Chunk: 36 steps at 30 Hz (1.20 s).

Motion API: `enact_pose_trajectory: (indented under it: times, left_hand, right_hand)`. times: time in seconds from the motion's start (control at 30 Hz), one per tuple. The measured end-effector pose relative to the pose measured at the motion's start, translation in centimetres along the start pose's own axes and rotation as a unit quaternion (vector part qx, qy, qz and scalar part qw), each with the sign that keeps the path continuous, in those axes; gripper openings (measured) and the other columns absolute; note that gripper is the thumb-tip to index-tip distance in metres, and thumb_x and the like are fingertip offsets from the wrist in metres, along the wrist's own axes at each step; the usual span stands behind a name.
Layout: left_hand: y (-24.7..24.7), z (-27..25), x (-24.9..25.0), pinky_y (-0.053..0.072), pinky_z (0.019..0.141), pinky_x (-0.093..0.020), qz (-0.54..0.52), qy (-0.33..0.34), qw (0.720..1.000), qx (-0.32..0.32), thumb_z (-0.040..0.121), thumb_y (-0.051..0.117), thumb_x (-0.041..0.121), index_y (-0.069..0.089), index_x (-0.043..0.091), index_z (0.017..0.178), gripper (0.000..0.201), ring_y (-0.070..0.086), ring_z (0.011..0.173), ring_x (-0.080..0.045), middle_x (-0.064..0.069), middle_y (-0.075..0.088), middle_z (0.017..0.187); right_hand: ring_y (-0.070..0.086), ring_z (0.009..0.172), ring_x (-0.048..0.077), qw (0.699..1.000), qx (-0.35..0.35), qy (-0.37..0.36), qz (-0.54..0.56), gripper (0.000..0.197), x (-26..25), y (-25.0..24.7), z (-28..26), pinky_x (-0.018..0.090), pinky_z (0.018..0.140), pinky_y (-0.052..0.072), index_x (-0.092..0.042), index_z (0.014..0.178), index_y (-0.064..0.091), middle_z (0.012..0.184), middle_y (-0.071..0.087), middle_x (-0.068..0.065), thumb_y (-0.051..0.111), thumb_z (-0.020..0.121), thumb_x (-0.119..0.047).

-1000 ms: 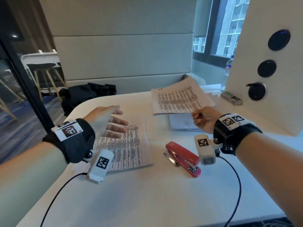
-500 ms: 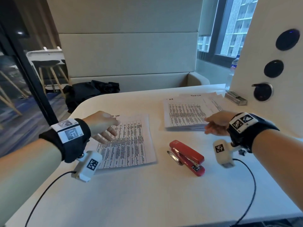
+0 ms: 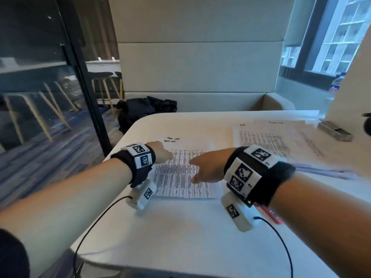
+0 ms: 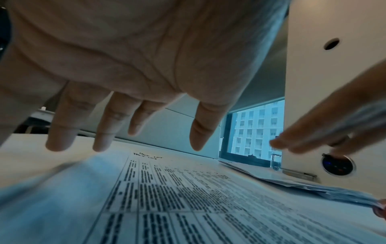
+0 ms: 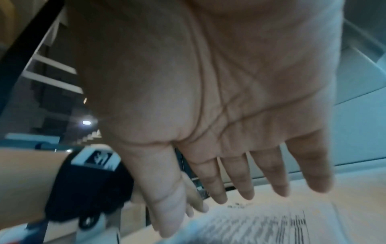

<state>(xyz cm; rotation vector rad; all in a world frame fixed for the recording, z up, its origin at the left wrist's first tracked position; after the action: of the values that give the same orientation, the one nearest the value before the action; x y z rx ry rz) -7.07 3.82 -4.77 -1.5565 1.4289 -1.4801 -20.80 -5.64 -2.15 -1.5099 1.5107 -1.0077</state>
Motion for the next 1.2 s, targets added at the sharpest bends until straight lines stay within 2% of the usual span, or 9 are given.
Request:
enact_pose_trajectory:
  times: [0.1, 0.2, 0.4, 0.6, 0.77, 0.93, 1.07, 1.13, 1.2]
  left_hand:
    - [0.1, 0.2, -0.9, 0.039, 0.097, -0.033, -0.021, -0.015, 1.000, -0.012, 0.094, 0.053, 0.044, 0.033, 0.002, 0.144, 0.069, 0.044, 0.129, -0.031, -0.016, 0.041, 0.146]
    - [0.0, 0.7, -1.3, 0.039, 0.087, -0.030, -0.054, -0.019, 0.998, -0.017, 0.094, 0.055, 0.041, 0.033, 0.001, 0.143, 0.068, 0.047, 0.124, -0.030, -0.017, 0.042, 0.144]
    - [-1.2, 2.0, -2.2, 0.041, 0.088, -0.033, -0.172, -0.035, 0.984, 0.012, 0.090, 0.064, 0.033, 0.039, -0.001, 0.140, 0.066, 0.049, 0.121, -0.035, -0.018, 0.047, 0.139]
    - [-1.7, 1.1, 1.4, 0.037, 0.058, -0.019, -0.165, 0.151, 0.973, 0.059, 0.092, 0.061, 0.010, 0.064, 0.005, 0.119, 0.027, 0.055, 0.080, -0.019, -0.006, 0.064, 0.107]
    - [-5.1, -1.0, 2.9, 0.039, 0.088, -0.023, -0.179, 0.215, 0.953, 0.116, 0.090, 0.062, 0.005, 0.062, 0.011, 0.124, 0.035, 0.058, 0.100, -0.019, -0.002, 0.064, 0.114]
    - [-7.8, -2.8, 4.1, 0.043, 0.064, -0.028, -0.036, 0.239, 0.959, 0.147, 0.087, 0.056, 0.001, 0.063, 0.015, 0.090, 0.016, 0.056, 0.075, -0.025, -0.007, 0.063, 0.085]
    - [-10.6, -4.4, 4.5, 0.043, 0.062, -0.029, -0.001, 0.257, 0.948, 0.189, 0.083, 0.046, -0.009, 0.063, 0.018, 0.073, 0.034, 0.059, 0.073, -0.023, 0.000, 0.061, 0.073]
    - [-12.3, -4.5, 4.0, 0.040, 0.056, -0.028, -0.023, 0.233, 0.952, 0.197, 0.085, 0.045, -0.010, 0.055, 0.017, 0.063, 0.036, 0.052, 0.063, -0.023, -0.002, 0.054, 0.063]
    - [-13.7, -4.4, 3.3, 0.034, 0.048, -0.026, -0.030, 0.190, 0.961, 0.200, 0.092, 0.047, -0.002, 0.059, 0.008, 0.072, 0.025, 0.045, 0.054, -0.021, -0.007, 0.053, 0.064]
  right_hand:
    - [0.038, 0.137, 0.022, 0.998, -0.047, 0.002, -0.043, 0.056, -0.8, 2.6, 1.9, 0.038, 0.109, 0.032, -0.013, 0.147, 0.035, 0.151, 0.039, 0.004, 0.044, 0.100, -0.041]
    - [0.051, 0.125, 0.023, 0.995, -0.065, -0.006, -0.070, 0.049, -1.0, 4.3, 2.9, 0.036, 0.099, 0.041, -0.013, 0.138, 0.049, 0.138, 0.054, 0.004, 0.049, 0.097, -0.041]
    - [0.055, 0.120, 0.024, 0.995, -0.056, 0.005, -0.079, 0.050, -0.7, 4.7, 3.8, 0.037, 0.093, 0.046, -0.014, 0.136, 0.051, 0.134, 0.057, 0.004, 0.056, 0.093, -0.040]
    - [0.057, 0.116, 0.023, 0.997, -0.039, 0.010, -0.070, 0.053, -0.5, 4.6, 3.8, 0.034, 0.087, 0.046, -0.014, 0.137, 0.050, 0.129, 0.060, 0.004, 0.059, 0.091, -0.039]
    - [0.057, 0.116, 0.024, 0.996, -0.040, 0.004, -0.085, 0.057, -0.7, 4.8, 3.5, 0.034, 0.080, 0.045, -0.015, 0.140, 0.046, 0.130, 0.058, 0.005, 0.059, 0.091, -0.041]
    - [0.053, 0.121, 0.026, 0.995, -0.052, -0.017, -0.082, 0.053, -0.8, 4.4, 1.7, 0.034, 0.090, 0.042, -0.013, 0.135, 0.052, 0.134, 0.055, 0.006, 0.052, 0.094, -0.046]
    - [0.046, 0.130, 0.020, 0.998, -0.037, -0.013, -0.038, 0.053, 0.3, 3.2, -0.9, 0.032, 0.104, 0.035, -0.022, 0.141, 0.047, 0.142, 0.050, -0.002, 0.052, 0.094, -0.046]
    - [0.045, 0.130, 0.017, 1.000, 0.006, -0.004, -0.020, 0.052, 1.1, 1.8, -2.4, 0.030, 0.103, 0.035, -0.026, 0.140, 0.048, 0.141, 0.051, -0.005, 0.057, 0.092, -0.044]
    - [0.049, 0.127, 0.017, 0.997, 0.073, 0.015, -0.025, 0.051, 2.5, -0.1, -3.8, 0.030, 0.099, 0.039, -0.026, 0.138, 0.051, 0.137, 0.053, -0.002, 0.061, 0.090, -0.041]
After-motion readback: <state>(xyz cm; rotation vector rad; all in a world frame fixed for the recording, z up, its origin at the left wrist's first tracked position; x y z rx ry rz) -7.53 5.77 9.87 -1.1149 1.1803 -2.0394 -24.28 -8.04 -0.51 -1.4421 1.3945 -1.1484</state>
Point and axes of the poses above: each hand's wrist, its own z-axis towards the middle knuckle, its own y-axis out of the palm, x = y × z, the point moved 10 cm from there along z, towards the middle knuckle
